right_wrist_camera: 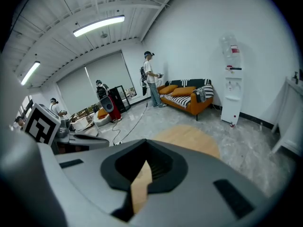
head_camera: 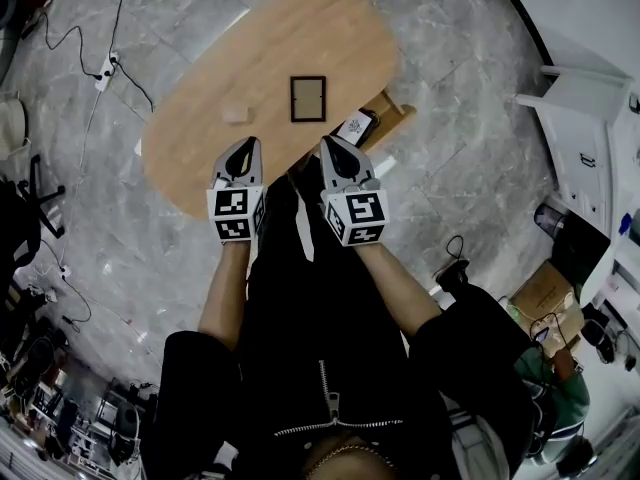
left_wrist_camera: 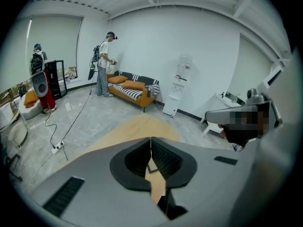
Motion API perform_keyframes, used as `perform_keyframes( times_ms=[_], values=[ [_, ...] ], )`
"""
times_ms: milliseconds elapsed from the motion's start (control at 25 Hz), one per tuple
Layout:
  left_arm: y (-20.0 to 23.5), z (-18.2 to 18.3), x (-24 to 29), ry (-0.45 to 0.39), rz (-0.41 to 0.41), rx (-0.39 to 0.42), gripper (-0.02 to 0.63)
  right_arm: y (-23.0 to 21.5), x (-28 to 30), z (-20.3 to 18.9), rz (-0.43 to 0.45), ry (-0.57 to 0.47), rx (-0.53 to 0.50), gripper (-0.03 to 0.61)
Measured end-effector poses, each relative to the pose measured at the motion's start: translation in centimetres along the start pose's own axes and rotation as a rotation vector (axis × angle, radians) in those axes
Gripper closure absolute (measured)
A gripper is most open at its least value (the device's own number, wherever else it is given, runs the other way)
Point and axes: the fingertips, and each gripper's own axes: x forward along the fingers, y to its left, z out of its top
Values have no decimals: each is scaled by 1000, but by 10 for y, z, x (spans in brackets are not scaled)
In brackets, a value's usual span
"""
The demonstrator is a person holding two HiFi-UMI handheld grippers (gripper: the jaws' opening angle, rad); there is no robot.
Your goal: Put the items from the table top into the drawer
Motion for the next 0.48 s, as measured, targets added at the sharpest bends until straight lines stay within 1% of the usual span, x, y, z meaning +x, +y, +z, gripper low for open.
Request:
perform_keyframes(
  times_ms=[120,240,360,480],
  values=[
    [-2,0,19,0,-11,11,598,-13,17,-4,1,6,-6,569],
    [-4,-8,38,20,-23,9,598,-29,34,-17,2,27,4,569],
    [-12,-21,57,44,-50,10,598,-52,45,-39,-27,78,30,569],
    [-10,-27,72,51,-65,8,598,-71,60,-58,-59,125,54,568]
  ],
)
